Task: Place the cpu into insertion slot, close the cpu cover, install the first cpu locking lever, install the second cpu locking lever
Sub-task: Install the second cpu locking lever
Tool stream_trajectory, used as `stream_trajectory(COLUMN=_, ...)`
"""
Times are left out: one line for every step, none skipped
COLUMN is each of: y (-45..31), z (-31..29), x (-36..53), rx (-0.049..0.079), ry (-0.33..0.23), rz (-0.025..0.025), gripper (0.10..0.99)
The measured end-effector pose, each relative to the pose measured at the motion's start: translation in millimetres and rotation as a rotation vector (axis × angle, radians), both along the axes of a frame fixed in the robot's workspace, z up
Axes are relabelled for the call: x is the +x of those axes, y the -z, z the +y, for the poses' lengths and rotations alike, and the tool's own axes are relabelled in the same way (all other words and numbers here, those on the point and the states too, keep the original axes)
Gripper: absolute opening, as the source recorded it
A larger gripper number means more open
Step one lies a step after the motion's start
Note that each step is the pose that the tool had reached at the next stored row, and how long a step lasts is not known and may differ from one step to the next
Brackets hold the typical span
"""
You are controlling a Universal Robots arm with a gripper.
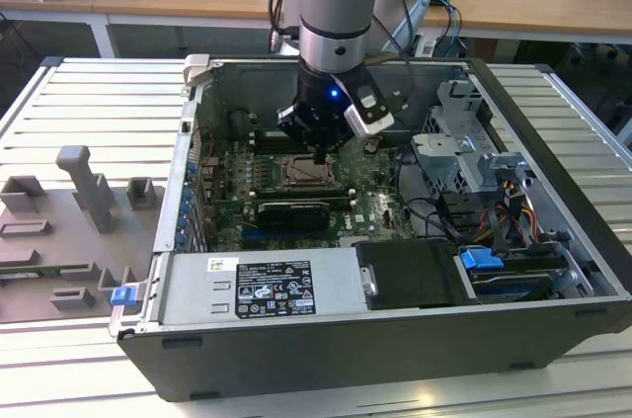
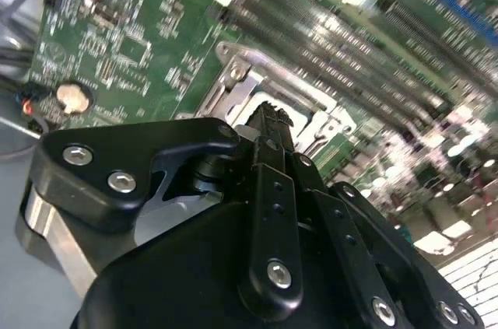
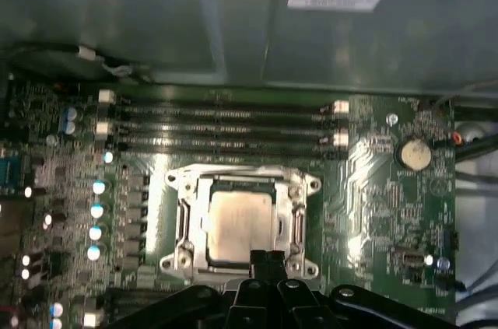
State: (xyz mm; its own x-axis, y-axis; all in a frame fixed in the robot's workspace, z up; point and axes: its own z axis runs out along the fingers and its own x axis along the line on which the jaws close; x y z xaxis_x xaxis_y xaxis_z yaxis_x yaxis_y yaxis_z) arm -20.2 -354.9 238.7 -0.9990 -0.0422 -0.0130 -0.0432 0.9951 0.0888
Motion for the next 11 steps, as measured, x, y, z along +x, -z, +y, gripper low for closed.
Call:
stream_trajectory(y=0.9, z=-5.5, x=0.0, rx=0.0, ry=0.0, rz=0.0026, gripper=0.106)
stream_trajectory(y=1.4, z=-6.9, x=0.0, rx=0.0, ry=0.0, rz=0.0035, gripper=0.106)
stream_trajectory(y=2.0, z=-8.4, x=0.0, rx=0.0, ry=0.0, rz=0.004, gripper=0.106)
stream_trajectory(y=2.6, z=-10.0, x=-0.1, rx=0.0, ry=0.0, rz=0.0045, gripper=0.106)
stream_trajectory(y=3.0, z=-11.1, x=-0.3, rx=0.0, ry=0.0, rz=0.0046, gripper=0.106)
stream_trajectory(y=3.4, z=-12.5, x=-2.1, rx=0.0, ry=0.0, rz=0.0047, gripper=0.106)
stream_trajectory(y=3.6, z=-13.3, x=-5.5, rx=0.001, ry=-0.001, rz=0.0047, gripper=0.106)
stream_trajectory(y=3.7, z=-13.7, x=-8.2, rx=0.001, ry=-0.001, rz=0.0047, gripper=0.106)
stream_trajectory(y=3.9, z=-14.1, x=-11.5, rx=0.001, ry=-0.001, rz=0.0047, gripper=0.106)
stream_trajectory(y=4.2, z=-14.4, x=-16.5, rx=0.001, ry=-0.001, rz=0.0047, gripper=0.106)
stream_trajectory(y=4.3, z=-14.5, x=-19.4, rx=0.001, ry=-0.001, rz=0.0047, gripper=0.106)
